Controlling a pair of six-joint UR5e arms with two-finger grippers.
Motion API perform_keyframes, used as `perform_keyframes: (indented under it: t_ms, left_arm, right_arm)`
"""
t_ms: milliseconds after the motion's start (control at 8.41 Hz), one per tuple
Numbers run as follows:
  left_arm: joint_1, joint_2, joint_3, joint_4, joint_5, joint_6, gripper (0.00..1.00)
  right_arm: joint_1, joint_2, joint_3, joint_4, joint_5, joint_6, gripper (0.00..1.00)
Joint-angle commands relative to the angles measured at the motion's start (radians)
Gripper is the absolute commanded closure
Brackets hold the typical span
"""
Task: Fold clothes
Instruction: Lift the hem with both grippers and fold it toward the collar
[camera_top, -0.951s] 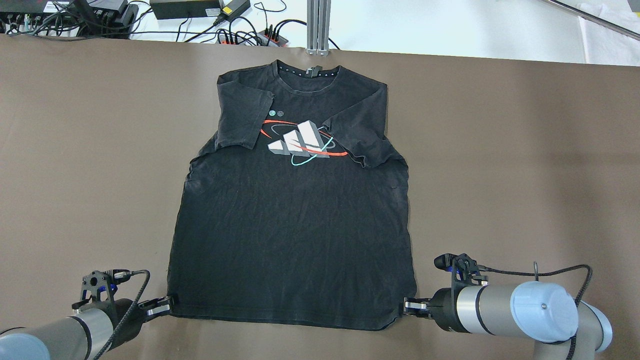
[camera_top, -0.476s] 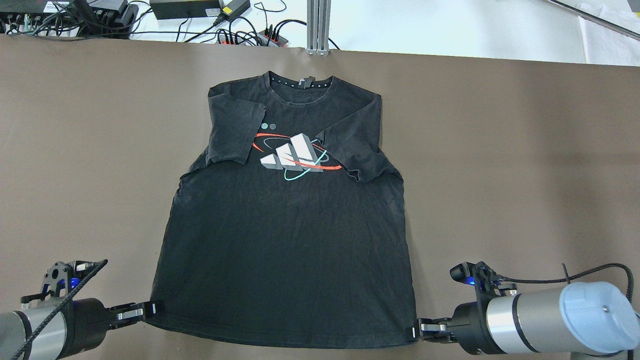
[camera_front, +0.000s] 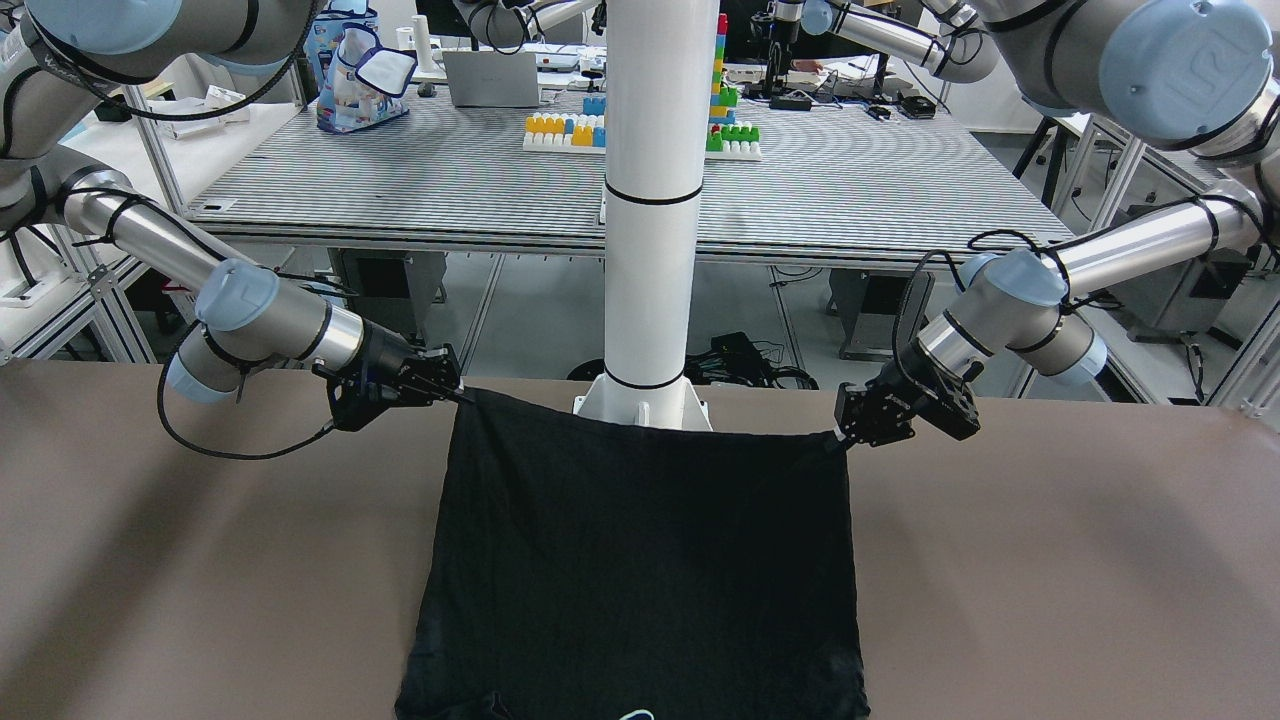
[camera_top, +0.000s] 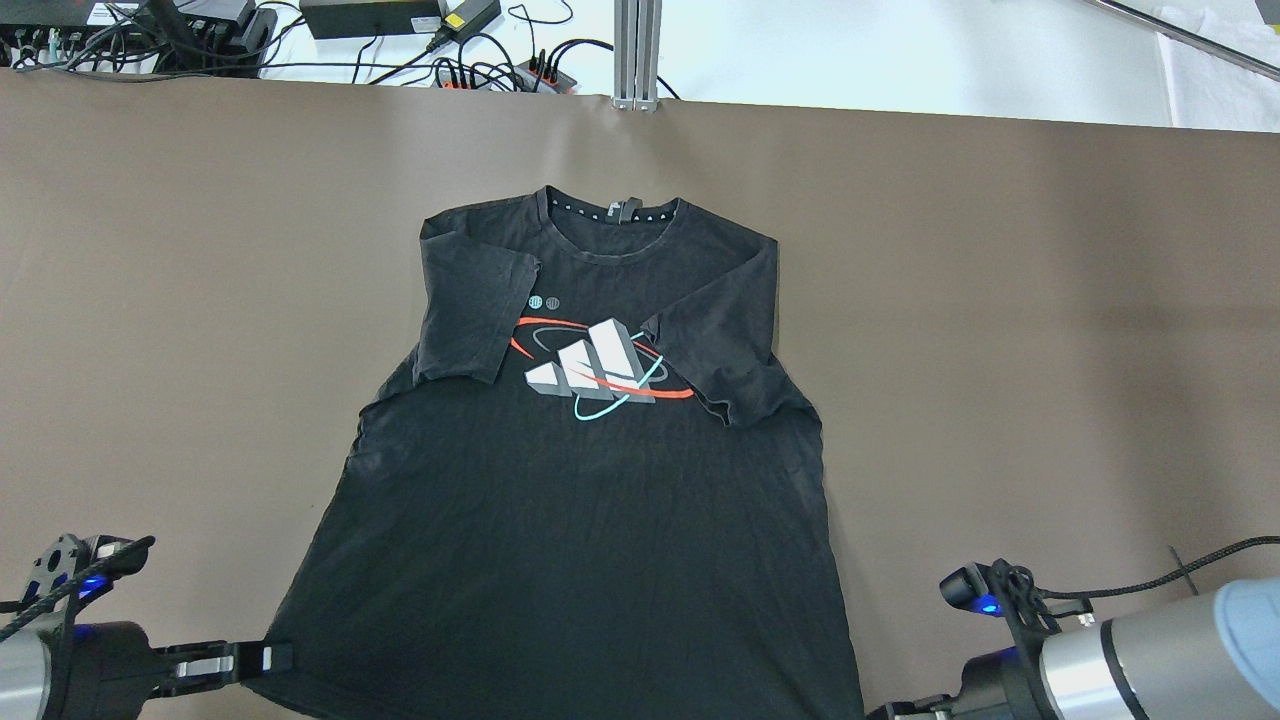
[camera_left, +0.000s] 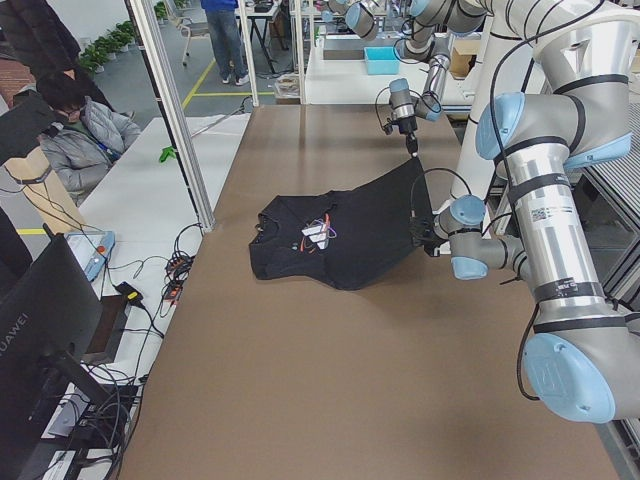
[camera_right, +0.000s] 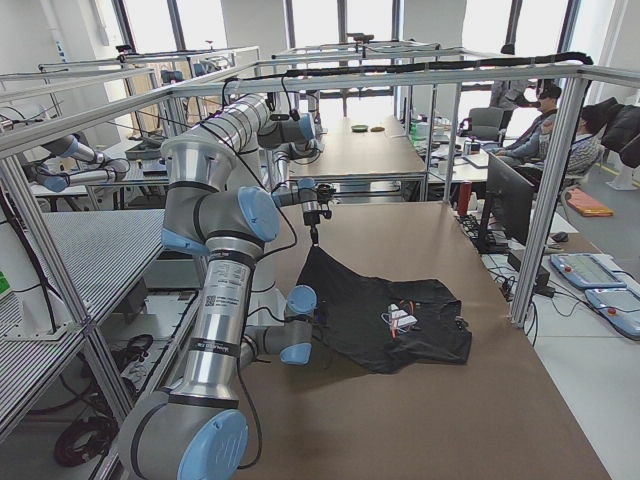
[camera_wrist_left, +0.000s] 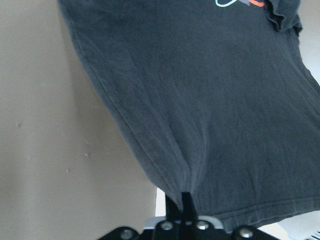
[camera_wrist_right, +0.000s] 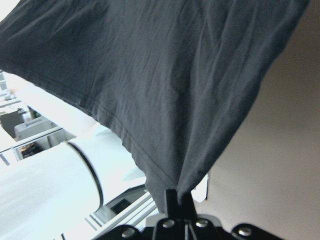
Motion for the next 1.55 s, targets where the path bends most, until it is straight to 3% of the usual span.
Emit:
perform_keyframes:
  t_ms: [0,238,476,714,833,1070,1427]
  left_arm:
    - [0.002,0.050,-0.008,-0.281,-0.149,0.005,1.00]
    - [-0.031,0.047,-0.008,-0.286,-0.146,0.000,1.00]
    - [-0.160,0.021,-0.005,-0.282,-0.145,-0.084,1.00]
    - [-0.208,0.009,0.012,-0.279,-0.160,-0.095,1.00]
    - [-0.211,-0.028,0.039,-0.273,-0.149,-0.095,1.00]
    - [-0.258,-0.173,0.095,-0.140,-0.117,-0.094,1.00]
    - [-0.389,-0.327,0.152,0.023,-0.131,-0.086,1.00]
  right_arm:
    - [0.139,-0.017,-0.018,0.322,0.257,0.190,1.00]
    - [0.161,0.006,-0.050,0.344,0.268,0.211,1.00]
    - [0.257,0.119,-0.157,0.344,0.265,0.200,1.00]
    - [0.345,0.168,-0.176,0.343,0.258,0.194,1.00]
    - [0.394,0.175,-0.184,0.337,0.267,0.194,1.00]
    - [0.426,0.187,-0.199,0.315,0.253,0.180,1.00]
    - [0.454,0.302,-0.309,0.266,0.191,0.148,1.00]
